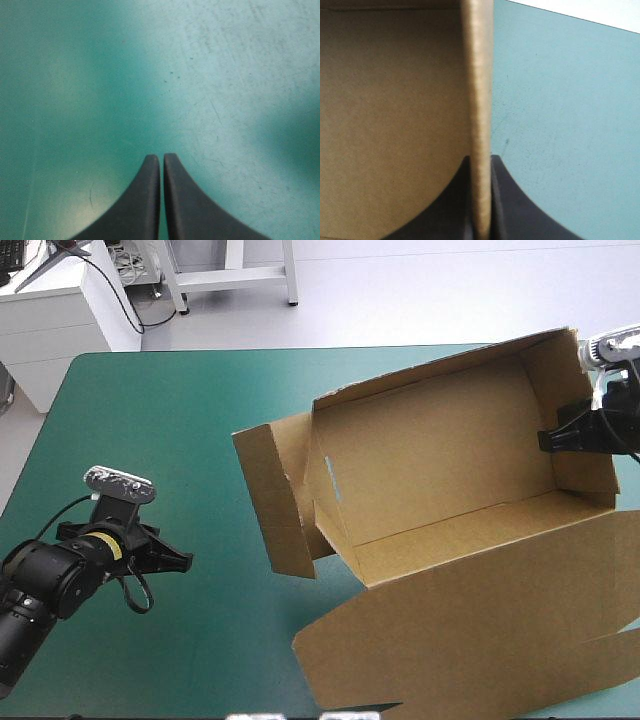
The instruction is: Fold the box
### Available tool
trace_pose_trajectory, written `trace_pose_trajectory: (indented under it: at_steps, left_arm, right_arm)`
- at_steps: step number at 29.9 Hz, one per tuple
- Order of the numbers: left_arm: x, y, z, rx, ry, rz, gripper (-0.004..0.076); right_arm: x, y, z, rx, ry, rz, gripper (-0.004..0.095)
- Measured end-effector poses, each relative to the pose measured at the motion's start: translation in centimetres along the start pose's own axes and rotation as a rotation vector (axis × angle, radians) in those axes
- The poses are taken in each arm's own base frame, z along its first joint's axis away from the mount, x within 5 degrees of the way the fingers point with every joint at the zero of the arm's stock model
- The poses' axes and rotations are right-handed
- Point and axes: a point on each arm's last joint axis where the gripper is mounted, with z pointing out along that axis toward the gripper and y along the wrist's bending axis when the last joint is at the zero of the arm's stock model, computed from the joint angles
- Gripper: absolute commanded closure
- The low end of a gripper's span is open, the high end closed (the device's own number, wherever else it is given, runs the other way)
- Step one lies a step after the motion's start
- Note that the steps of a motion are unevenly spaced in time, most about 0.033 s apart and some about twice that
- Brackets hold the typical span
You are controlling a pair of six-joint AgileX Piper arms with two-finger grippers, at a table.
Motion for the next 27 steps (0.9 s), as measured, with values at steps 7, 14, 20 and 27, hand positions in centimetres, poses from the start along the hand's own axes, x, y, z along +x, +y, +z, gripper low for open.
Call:
trace_pose_trajectory:
  at_steps: [7, 14, 20, 27]
  left_arm:
    - [1.4, 2.6, 2.4, 0.128, 0.008, -0.166, 0.0707]
    - [1.3, 5.2, 5.1, 0.358, -0.034, -0.319, 0.0709]
    - [0.0, 5.5, 7.3, 0.569, -0.140, -0.393, 0.0716]
    - [-0.4, 5.3, 9.6, 0.744, -0.139, -0.496, 0.0649]
  right_arm:
    - [0.0, 0.1, 0.0, -0.009, -0.005, 0.003, 0.0927]
    - [-0.1, 0.2, 0.0, -0.022, -0.012, 0.008, 0.0927]
    - [-0.2, 0.3, 0.0, -0.033, -0.018, 0.013, 0.0927]
    - [-0.2, 0.3, 0.0, -0.035, -0.019, 0.013, 0.0927]
